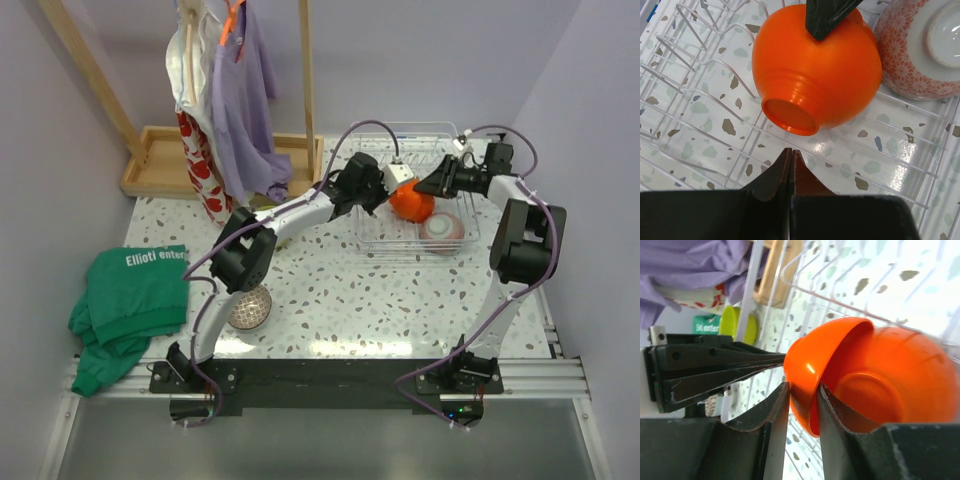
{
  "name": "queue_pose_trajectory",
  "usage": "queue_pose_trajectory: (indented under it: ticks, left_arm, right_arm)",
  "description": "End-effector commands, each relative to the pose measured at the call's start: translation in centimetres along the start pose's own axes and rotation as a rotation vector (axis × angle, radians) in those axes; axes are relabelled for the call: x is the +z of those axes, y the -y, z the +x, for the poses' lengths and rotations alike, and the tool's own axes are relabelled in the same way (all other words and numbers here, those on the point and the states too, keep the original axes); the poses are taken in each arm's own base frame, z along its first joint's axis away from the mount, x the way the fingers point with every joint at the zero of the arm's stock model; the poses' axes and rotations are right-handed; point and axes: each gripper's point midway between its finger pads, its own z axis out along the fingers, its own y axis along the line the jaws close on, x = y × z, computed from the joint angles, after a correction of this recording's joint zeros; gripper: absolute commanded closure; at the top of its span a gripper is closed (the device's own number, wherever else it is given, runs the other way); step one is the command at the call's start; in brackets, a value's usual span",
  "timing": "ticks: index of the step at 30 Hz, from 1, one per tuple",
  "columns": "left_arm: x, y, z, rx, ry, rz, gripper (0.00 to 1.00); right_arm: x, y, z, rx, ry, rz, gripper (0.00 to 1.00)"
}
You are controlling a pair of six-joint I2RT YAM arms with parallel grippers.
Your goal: Load the bowls into the dish rack
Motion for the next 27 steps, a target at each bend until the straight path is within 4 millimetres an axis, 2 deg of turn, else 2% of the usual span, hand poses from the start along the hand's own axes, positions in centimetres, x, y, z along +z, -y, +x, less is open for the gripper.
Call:
queue_pose_trajectory:
  ticks: [1, 3, 5, 10, 13, 14, 15, 17, 18, 20, 21, 22, 25, 27]
  left_arm:
    - [0.6, -0.2, -4.0, 0.008, 0.128, -0.01, 1.0]
    - [1.0, -0.2, -4.2, 0.009, 0.142, -0.009, 1.0]
    - [1.3, -0.1, -4.3, 0.012, 0.153, -0.01, 1.0]
    - [1.6, -0.4, -5.5, 0.018, 0.199, -0.025, 1.0]
    - [0.6, -1.0, -6.7, 0.014, 0.203, -0.052, 1.0]
    - [0.1, -1.2, -7.0, 0.019, 0.208, -0.057, 1.0]
    - [-0.9, -1.8, -8.1, 0.022, 0.226, -0.072, 1.0]
    - [-1.9, -1.8, -7.4, 0.021, 0.19, -0.079, 1.0]
    - [-3.3, -2.2, -8.4, 0.026, 0.199, -0.098, 1.0]
    - [-4.6, -2.8, -8.0, 0.02, 0.171, -0.144, 1.0]
    - [-6.3, -3.1, -9.0, 0.022, 0.179, -0.164, 1.0]
    - [-6.8, -2.9, -7.9, 0.017, 0.147, -0.173, 1.0]
    - [-9.7, -2.9, -6.6, 0.013, 0.102, -0.212, 1.0]
    - [-11.5, -2.3, -5.3, 0.012, 0.079, -0.22, 1.0]
  right_arm:
    - [-2.3, -0.4, -3.3, -0.133, 0.072, 0.12, 0.66]
    - [-3.0, 0.3, -3.7, -0.16, 0.09, 0.194, 0.6]
    - [-3.7, -0.1, -3.9, -0.196, 0.104, 0.233, 0.57]
    - [-5.0, -1.1, -3.7, -0.303, 0.131, 0.286, 0.58]
    - [-5.2, -2.7, -3.6, -0.374, 0.142, 0.272, 0.72]
    - [-5.4, -3.7, -3.8, -0.405, 0.154, 0.265, 0.8]
    - [-4.9, -4.5, -3.4, -0.435, 0.143, 0.25, 0.85]
    - [-4.2, -5.6, -2.3, -0.46, 0.103, 0.238, 0.94]
    - [-3.2, -6.2, -1.4, -0.502, 0.064, 0.223, 0.96]
    - [-2.4, -6.7, -0.5, -0.52, 0.019, 0.237, 1.0]
    - [-1.5, -7.3, 0.0, -0.536, 0.001, 0.225, 1.0]
    - [-1.1, -7.5, 0.1, -0.539, 0.001, 0.22, 1.0]
    - [0.6, -7.4, 0.5, -0.51, -0.021, 0.23, 1.0]
    - [1.2, -6.4, 0.2, -0.474, -0.024, 0.261, 1.0]
